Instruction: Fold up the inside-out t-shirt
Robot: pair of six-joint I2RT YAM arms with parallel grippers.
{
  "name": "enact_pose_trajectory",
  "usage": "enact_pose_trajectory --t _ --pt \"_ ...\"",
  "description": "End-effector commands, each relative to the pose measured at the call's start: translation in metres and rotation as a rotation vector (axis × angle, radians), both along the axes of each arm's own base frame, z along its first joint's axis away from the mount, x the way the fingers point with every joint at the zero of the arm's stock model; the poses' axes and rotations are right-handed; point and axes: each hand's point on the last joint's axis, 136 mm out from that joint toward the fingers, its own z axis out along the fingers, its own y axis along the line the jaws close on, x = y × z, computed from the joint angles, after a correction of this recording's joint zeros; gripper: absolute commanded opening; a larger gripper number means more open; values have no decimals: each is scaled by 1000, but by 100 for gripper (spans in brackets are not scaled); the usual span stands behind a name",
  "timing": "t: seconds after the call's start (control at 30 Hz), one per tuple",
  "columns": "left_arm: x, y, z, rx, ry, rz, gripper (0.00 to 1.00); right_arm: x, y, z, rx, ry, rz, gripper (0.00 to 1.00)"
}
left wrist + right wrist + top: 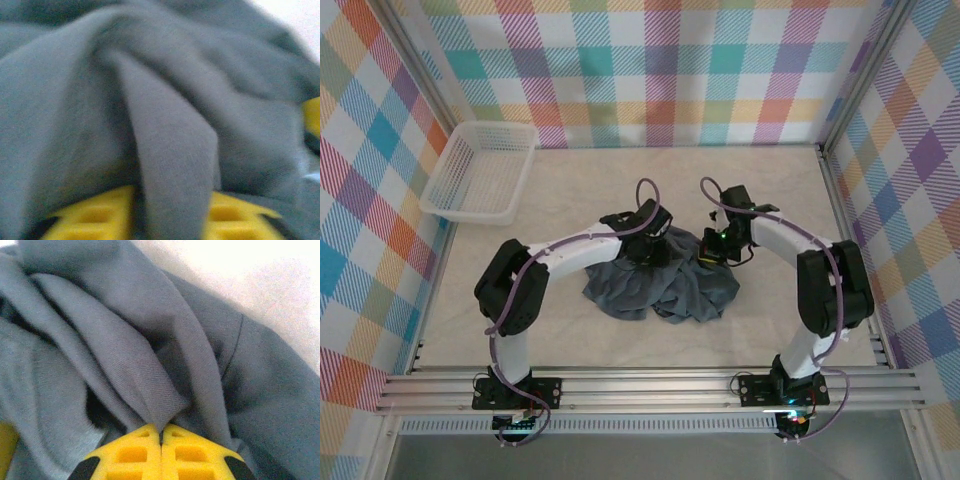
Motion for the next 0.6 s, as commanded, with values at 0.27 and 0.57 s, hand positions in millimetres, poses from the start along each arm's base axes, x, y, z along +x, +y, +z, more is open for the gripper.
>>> enact_pose_trajectory --t 0.27,0.57 --pt "-36 208 77 42 -239 467 1 22 -38 142 147 -457 -150 0" --pt "-59 248 63 51 -235 657 51 1 -12 139 322 -394 -88 0"
